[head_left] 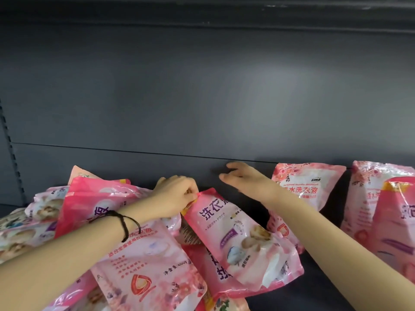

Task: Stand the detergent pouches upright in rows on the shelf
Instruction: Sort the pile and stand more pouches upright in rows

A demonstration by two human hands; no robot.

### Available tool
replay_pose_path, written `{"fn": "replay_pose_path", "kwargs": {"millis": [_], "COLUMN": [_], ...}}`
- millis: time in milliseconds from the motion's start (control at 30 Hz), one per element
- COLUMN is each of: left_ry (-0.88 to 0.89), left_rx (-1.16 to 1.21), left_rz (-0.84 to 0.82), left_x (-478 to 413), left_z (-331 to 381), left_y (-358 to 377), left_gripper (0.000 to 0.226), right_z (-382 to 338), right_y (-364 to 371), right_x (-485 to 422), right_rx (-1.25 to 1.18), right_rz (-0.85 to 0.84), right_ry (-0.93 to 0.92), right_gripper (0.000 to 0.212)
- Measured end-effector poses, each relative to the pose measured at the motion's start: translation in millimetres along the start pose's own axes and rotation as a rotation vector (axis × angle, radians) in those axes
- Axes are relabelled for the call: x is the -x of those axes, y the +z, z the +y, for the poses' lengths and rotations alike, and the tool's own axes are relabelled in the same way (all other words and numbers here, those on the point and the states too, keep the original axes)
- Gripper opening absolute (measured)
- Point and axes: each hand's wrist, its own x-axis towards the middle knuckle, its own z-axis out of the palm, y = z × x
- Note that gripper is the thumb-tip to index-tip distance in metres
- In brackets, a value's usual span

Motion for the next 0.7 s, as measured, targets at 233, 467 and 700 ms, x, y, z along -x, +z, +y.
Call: {"fn": "replay_pose_path", "kwargs": {"millis": [233,467,700], "left_ry": [0.065,0.072,-0.023], "left_rx": [0.209,0.483,0.87], "left_rz": [0.09,0.034,0.081], "left_x": [13,25,36], "left_z": [10,24,35], "left_y": [-24,-47,-62], "left_gripper": [0.023,0.013,0.014], "right_z": [17,11,-3], "right_y": [18,16,-8], "right_x": [17,31,62], "right_rx": [-0.215,-0.506,-0.832], "right_rz": [-0.04,-0.079,0.129], "right_ry": [0.231,0.273,0.038], "right_gripper": [0.047,0.031,0.014]}}
